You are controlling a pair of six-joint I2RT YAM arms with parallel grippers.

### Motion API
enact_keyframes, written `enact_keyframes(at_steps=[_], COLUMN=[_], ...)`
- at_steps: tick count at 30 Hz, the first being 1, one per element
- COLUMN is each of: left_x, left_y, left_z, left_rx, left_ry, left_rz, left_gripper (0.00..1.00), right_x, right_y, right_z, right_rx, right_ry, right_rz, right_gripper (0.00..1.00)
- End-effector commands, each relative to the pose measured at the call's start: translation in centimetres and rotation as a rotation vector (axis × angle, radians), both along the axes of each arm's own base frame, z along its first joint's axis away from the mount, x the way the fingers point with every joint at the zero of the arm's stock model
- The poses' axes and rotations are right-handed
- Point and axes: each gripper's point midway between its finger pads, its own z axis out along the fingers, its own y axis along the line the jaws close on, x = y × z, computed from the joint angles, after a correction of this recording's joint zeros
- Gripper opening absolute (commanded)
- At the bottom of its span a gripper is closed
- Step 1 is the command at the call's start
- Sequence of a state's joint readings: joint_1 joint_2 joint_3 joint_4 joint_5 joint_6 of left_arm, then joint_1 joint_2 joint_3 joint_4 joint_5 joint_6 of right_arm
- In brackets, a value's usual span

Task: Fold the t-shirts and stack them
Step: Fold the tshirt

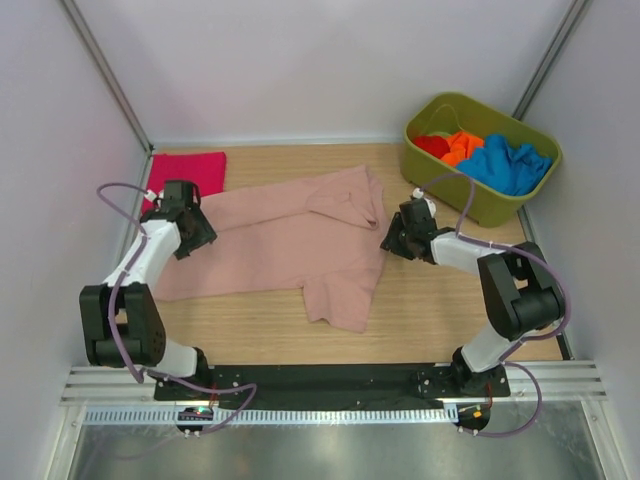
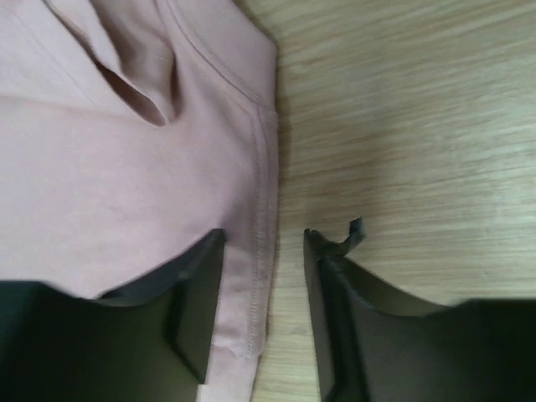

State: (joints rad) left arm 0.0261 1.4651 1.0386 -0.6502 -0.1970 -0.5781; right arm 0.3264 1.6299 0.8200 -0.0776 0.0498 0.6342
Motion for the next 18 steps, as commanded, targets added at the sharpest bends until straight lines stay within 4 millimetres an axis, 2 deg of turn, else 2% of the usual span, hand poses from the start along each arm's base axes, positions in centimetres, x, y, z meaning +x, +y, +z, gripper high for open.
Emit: enact_keyframes(at_steps=[1, 3, 4, 6, 7, 11, 13, 17, 18], left_x=[-0.1, -0.6, -0.7, -0.9, -0.8, -0.8, -0.7, -0.8, -0.8], left_y=[0.7, 1.3, 1.4, 1.2, 1.1, -0.4, -1.6, -3.4, -3.5], left_z=[2.8, 3.8, 4.1, 4.9, 5.4, 6.9, 7.4, 7.2, 6.8], left_rx=[0.051, 0.093, 0.096, 0.091, 0.085, 0.015, -0.052, -0.156, -0.166], left_ry=[-0.081, -0.098, -0.103, -0.115, -0.127, -0.175, -0.198, -0.191, -0.179], left_rz=[0.043, 0.045, 0.042, 0.033, 0.026, -0.022, -0.034, -0.047, -0.047], left_gripper=[0.62, 0.62, 0.62, 0.62, 0.62, 0.63, 0.66, 0.69, 0.69], right_x=[-1.0, -1.3, -1.3, -1.5, -1.5, -2.5, -3.7, -5.5, -6.5], right_y=[0.5, -0.1, -0.3, -1.1, -1.4, -3.0, -4.1, -6.2, -6.9], right_z=[-1.0, -1.2, -0.7, -0.7, -0.4, 1.0, 0.9, 0.9, 0.8], right_rx=[0.020, -0.001, -0.004, -0.042, -0.056, -0.126, -0.170, -0.256, -0.284], right_ry=[0.004, 0.001, -0.013, -0.016, -0.022, -0.003, 0.035, 0.086, 0.122], right_rz=[-0.027, -0.048, -0.054, -0.070, -0.071, -0.095, -0.116, -0.161, -0.168], right_gripper=[0.43, 0.34, 0.23, 0.10, 0.01, 0.01, 0.01, 0.01, 0.01])
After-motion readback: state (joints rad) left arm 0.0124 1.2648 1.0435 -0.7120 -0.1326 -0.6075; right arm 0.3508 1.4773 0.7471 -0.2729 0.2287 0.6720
